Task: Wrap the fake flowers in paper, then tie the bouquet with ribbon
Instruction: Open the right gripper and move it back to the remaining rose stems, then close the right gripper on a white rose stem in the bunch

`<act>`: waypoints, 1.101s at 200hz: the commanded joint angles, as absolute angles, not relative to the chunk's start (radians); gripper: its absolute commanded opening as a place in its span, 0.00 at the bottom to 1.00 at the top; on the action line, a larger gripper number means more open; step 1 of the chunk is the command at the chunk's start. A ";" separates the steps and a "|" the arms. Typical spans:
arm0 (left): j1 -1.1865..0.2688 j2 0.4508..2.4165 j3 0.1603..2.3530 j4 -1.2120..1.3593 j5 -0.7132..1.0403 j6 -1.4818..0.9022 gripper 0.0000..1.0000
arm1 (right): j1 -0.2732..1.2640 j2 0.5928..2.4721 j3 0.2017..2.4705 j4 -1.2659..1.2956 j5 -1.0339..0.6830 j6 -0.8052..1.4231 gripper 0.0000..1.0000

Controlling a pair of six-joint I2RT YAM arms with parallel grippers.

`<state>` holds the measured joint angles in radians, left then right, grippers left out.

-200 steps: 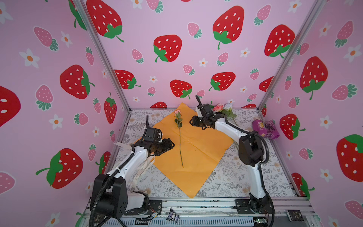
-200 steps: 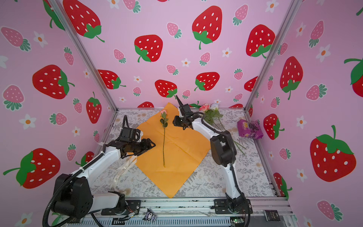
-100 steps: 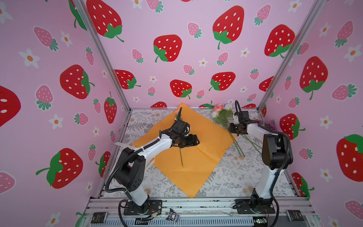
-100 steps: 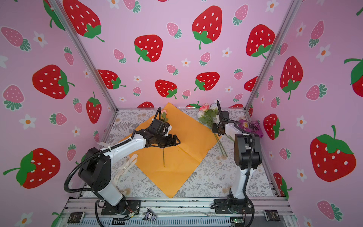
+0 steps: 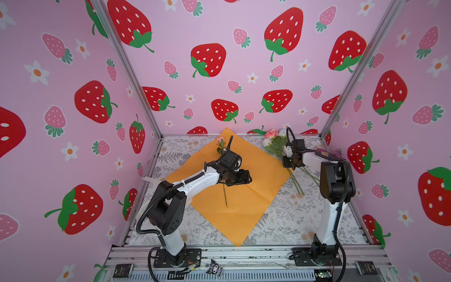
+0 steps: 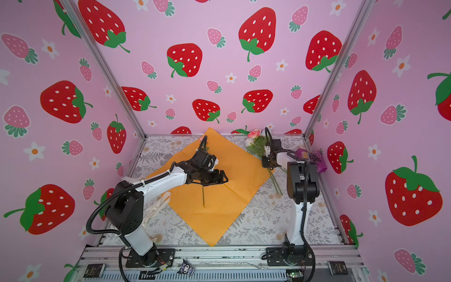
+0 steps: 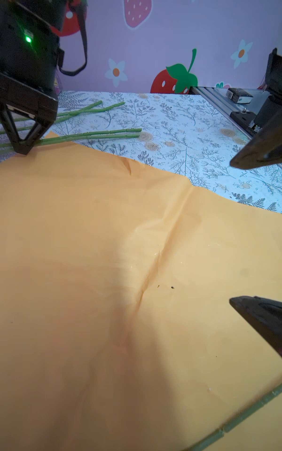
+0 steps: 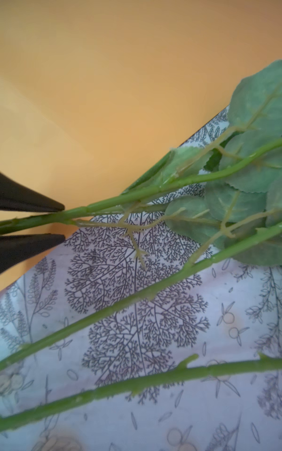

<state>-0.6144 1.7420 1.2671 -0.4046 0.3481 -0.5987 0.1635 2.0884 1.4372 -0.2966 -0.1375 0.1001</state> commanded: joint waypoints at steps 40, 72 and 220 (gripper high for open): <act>-0.614 1.740 1.287 -0.428 0.344 -0.600 0.82 | 0.158 2.069 1.467 -0.349 -0.154 0.046 0.23; -0.614 1.742 1.288 -0.432 0.344 -0.600 0.82 | 0.157 2.060 1.475 -0.349 -0.153 0.052 0.23; -0.614 1.740 1.295 -0.443 0.341 -0.592 0.82 | 0.150 2.054 1.486 -0.355 -0.179 0.066 0.17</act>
<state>-0.6144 1.7420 1.2671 -0.4240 0.3481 -0.5980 0.1577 2.0880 1.4540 -0.3244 -0.1623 0.0837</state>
